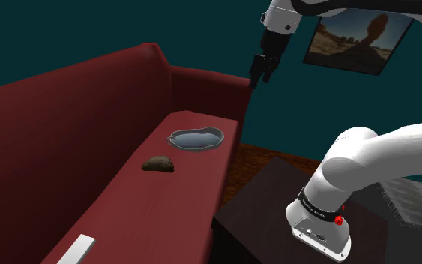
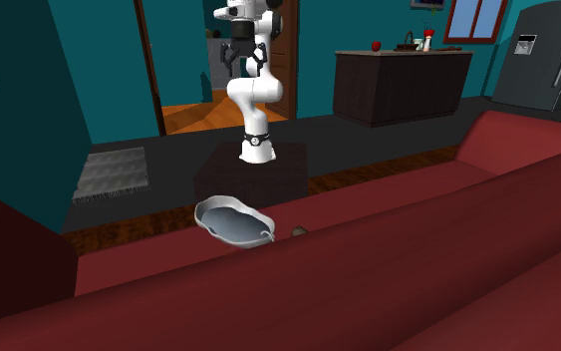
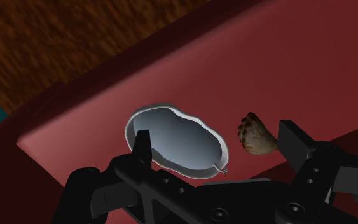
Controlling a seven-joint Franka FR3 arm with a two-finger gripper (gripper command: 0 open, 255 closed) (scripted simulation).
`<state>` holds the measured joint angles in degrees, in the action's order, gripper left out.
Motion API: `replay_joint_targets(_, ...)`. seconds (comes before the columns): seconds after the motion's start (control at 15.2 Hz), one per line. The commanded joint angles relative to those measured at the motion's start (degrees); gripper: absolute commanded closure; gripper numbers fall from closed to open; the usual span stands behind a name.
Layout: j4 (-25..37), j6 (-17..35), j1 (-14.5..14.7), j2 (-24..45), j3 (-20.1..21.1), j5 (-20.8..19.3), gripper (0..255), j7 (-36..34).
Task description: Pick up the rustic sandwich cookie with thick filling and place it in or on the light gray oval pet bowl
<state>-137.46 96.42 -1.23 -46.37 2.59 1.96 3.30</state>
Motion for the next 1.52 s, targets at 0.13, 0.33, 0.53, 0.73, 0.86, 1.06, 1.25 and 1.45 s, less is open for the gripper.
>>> replay_joint_targets(0.13, -0.27, 2.84, 0.35, 3.52, 1.13, 0.43, 0, -0.76)
replay_joint_targets(0.33, -0.16, 6.97, 0.81, 9.17, 2.8, 0.92, 0, -1.92)
replay_joint_targets(0.53, 0.58, 10.85, 1.17, 15.23, 4.44, 1.15, 0, -3.13)
replay_joint_targets(0.73, 1.93, 14.43, 1.46, 21.6, 6.03, 1.06, 0, -4.44)
replay_joint_targets(0.86, 3.17, 16.61, 1.63, 26.0, 7.04, 0.8, 0, -5.38)
replay_joint_targets(1.06, 5.52, 19.51, 1.86, 32.76, 8.46, 0.06, 0, -6.91)
replay_joint_targets(1.25, 8.45, 21.92, 2.18, 39.67, 9.67, -1.09, 0, -8.6)
replay_joint_targets(1.45, 11.95, 23.79, 2.69, 46.69, 10.57, -2.61, 0, -10.4)
